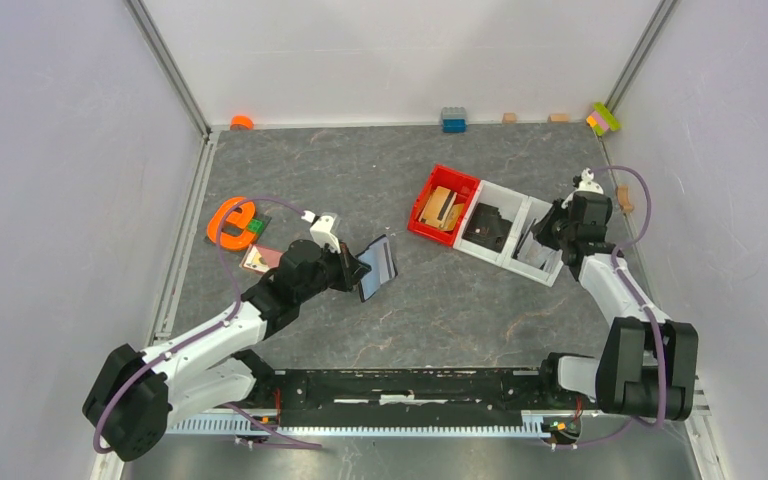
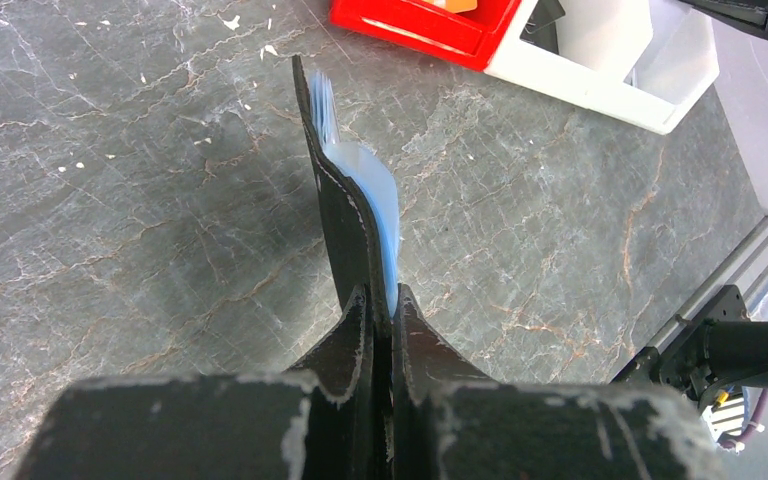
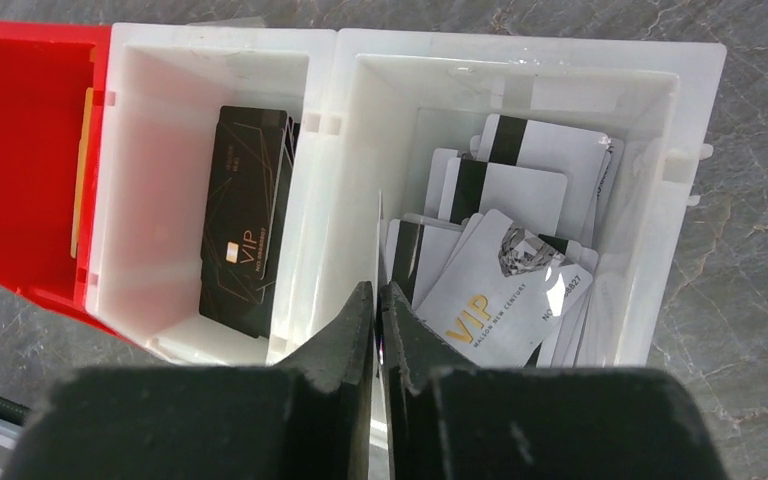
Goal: Take the credit cards out of the card holder
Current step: Place the credit card in the storage box.
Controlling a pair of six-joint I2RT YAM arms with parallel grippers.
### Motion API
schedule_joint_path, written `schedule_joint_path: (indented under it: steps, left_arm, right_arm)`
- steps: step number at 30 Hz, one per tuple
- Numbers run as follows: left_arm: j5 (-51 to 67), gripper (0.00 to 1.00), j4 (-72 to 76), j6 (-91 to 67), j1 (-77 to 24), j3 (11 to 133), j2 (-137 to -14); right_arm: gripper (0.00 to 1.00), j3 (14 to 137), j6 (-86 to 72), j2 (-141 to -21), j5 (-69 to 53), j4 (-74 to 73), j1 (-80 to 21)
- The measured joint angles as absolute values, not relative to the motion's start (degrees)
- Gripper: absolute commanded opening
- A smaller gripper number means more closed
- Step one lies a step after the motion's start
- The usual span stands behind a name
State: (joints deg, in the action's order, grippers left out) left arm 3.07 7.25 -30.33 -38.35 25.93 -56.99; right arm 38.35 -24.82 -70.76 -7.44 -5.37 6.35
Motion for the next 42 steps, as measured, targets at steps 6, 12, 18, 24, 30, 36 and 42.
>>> schedule_joint_path:
  steps: [6,12,18,24,30,36,42]
  left_arm:
    - [3.14,0.02,7.16,-30.33,-38.35,25.93,-57.49]
    - [3.6,0.02,7.14,-30.33,-38.35,25.91,-57.43]
    - [4.36,0.02,7.35,-30.33,-38.35,25.91,-57.3]
    - [6.9,0.02,8.43,-30.33,-38.35,25.8,-57.36]
    - [11.2,0.02,12.73,-30.57,-38.35,23.59,-55.18]
    - [13.69,0.02,16.16,-31.09,-38.35,20.88,-48.6]
    - [15.18,0.03,21.17,-31.66,-38.33,17.74,-42.3]
  right_arm:
    - [0.16,38.33,-25.3,-74.06,-7.55,-3.86,7.18]
    - [0.46,38.33,-26.04,-74.72,-6.04,-4.25,7.99]
    - [0.72,35.46,-26.44,-65.36,-4.51,-3.22,7.99]
    - [0.98,25.02,-27.83,-49.58,-10.48,7.03,7.62]
    - [0.97,21.26,-31.48,-49.12,-19.97,17.1,0.64]
    - [0.98,19.07,-34.48,-50.87,-25.93,29.21,-10.81]
    - [0.98,12.64,-39.94,-56.42,-32.45,42.44,-14.22]
